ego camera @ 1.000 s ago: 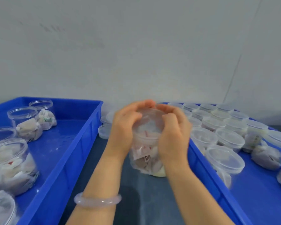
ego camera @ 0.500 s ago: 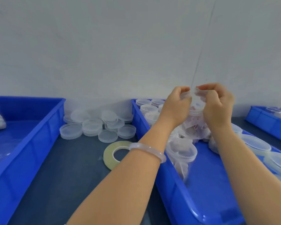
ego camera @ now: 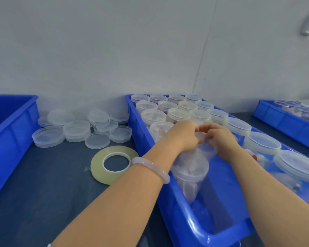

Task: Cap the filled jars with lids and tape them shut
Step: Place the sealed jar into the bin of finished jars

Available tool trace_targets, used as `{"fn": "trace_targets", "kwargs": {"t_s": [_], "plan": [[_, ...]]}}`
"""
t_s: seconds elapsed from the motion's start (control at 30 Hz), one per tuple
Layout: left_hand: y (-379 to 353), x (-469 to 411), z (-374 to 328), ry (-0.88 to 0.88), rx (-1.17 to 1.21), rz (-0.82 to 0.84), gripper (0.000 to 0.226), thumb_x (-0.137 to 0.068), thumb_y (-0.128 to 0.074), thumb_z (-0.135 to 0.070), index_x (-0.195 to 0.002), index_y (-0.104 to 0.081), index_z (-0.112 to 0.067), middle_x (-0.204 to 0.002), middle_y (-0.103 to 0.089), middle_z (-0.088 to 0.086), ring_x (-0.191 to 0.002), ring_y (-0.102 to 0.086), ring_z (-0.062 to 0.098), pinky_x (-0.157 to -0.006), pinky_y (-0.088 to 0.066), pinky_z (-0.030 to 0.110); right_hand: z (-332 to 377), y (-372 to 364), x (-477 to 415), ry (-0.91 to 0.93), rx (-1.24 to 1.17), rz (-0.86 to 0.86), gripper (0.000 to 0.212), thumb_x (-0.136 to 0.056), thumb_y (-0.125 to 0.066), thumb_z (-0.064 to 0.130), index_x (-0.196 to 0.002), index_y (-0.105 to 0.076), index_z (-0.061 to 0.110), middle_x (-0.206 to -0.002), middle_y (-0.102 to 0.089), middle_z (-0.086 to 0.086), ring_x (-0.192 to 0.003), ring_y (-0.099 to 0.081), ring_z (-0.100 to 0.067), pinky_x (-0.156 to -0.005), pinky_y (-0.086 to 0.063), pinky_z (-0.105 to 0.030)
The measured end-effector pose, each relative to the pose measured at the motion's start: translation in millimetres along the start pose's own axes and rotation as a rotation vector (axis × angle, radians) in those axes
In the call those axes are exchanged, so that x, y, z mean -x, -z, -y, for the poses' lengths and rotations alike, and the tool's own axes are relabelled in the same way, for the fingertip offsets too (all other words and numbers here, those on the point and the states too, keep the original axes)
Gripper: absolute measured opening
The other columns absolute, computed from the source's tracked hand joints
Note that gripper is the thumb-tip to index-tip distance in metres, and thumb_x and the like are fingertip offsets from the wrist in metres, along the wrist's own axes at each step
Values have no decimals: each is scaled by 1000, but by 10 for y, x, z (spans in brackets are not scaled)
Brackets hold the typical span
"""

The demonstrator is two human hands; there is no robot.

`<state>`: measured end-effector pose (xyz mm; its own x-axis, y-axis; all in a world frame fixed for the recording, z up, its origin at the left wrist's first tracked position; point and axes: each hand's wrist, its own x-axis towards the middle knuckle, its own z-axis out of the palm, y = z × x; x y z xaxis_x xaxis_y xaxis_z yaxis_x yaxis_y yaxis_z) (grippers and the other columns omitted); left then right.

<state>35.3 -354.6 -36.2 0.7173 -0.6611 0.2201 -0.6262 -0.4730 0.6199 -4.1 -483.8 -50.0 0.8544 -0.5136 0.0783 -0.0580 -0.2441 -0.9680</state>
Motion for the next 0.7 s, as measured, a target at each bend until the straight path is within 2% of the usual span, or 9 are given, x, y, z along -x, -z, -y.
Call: {"fn": "trace_targets", "kwargs": {"t_s": [0.07,0.13,0.2,0.27,0.37,0.43,0.5,0.6,0.7], "plan": [[-36,22,20,-43,-169,29,29,-91,-57,-17,-119,-65,-14,-122,-61,14,-117,-52,27,-89,-42,33,-21,-70,20,56,77,23,31,-78,-45,-18,-91,-66,2,-75,-64,-8,-65,-58,-15,-56,-47,-24],[-43,32,31,-54,-274,25,29,-93,-55,-24,-118,-64,-12,-122,-58,15,-120,-48,29,-93,-41,37,1,-139,30,148,171,0,27,-79,-51,-14,-82,-66,9,-67,-63,-1,-53,-58,-1,-49,-47,-14],[-31,67,44,-55,-382,-9,34,-95,-50,-34,-122,-61,-15,-126,-54,11,-125,-42,27,-101,-37,40,15,-193,20,204,291,-31,28,-80,-51,-10,-82,-66,14,-69,-63,3,-59,-59,-3,-55,-48,-15],[10,136,68,-46,-375,12,39,-97,-44,-38,-129,-54,-17,-134,-49,10,-131,-37,27,-107,-31,42,22,-210,15,233,437,-43,27,-80,-52,-5,-83,-67,18,-75,-64,4,-70,-59,-10,-65,-46,-22],[99,326,156,13,-237,107,64,-90,-48,-58,-144,-39,-24,-152,-30,10,-144,-16,25,-117,-13,45,32,-206,7,273,579,-32,32,-78,-54,-1,-79,-66,28,-72,-60,15,-66,-51,2,-55,-35,-10],[141,466,241,46,-270,142,92,-76,-54,-75,-148,-28,-26,-157,-19,8,-146,-6,21,-116,-1,48,52,-227,20,292,583,17,29,-81,-58,2,-80,-65,30,-70,-57,21,-66,-50,2,-56,-33,-11],[161,580,321,94,-286,145,109,-66,-55,-82,-151,-18,-25,-160,-8,4,-147,6,17,-116,8,51,82,-266,50,333,600,94,26,-84,-61,4,-81,-65,30,-76,-58,20,-72,-51,0,-63,-36,-16],[120,646,344,134,-232,138,117,-64,-54,-84,-153,-9,-23,-161,4,1,-147,15,15,-116,11,51,137,-294,122,376,548,177,26,-84,-64,0,-77,-65,25,-77,-63,13,-72,-54,0,-64,-39,-6],[62,683,335,122,-181,121,113,-68,-50,-84,-153,-7,-22,-161,6,4,-147,16,17,-114,13,50,189,-376,188,368,445,263,29,-83,-64,-5,-75,-65,23,-79,-67,6,-75,-62,-6,-69,-45,-9]]}}
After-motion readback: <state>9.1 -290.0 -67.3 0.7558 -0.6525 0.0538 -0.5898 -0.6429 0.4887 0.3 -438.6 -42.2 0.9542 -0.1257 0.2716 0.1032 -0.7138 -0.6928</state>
